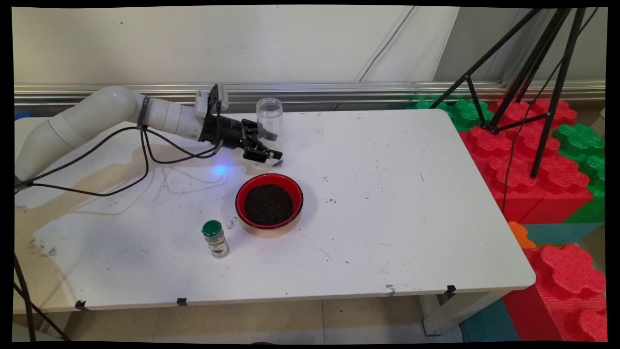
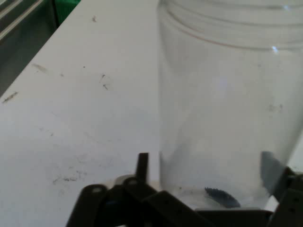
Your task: Place the picked object on the table
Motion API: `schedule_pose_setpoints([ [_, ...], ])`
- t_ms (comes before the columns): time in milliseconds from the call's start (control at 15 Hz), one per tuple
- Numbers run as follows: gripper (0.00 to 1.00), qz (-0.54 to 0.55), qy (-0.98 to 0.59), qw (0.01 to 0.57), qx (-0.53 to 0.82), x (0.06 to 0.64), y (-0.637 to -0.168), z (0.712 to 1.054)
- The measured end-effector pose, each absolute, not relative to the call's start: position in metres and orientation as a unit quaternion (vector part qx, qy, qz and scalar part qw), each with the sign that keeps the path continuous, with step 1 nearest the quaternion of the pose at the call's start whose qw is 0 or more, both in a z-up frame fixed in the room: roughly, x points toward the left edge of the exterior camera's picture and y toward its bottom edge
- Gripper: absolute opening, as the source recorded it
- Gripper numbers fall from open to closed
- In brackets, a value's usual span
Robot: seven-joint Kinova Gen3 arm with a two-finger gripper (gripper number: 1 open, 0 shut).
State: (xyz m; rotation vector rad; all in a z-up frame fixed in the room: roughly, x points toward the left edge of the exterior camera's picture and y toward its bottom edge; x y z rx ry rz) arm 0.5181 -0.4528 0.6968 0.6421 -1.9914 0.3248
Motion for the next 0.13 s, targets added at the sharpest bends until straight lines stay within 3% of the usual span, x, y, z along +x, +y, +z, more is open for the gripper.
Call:
schedule_pose_setpoints([
  [133, 1.00, 0.134, -0.820, 0.490, 0.264, 0.5182, -0.4513, 0.6962],
])
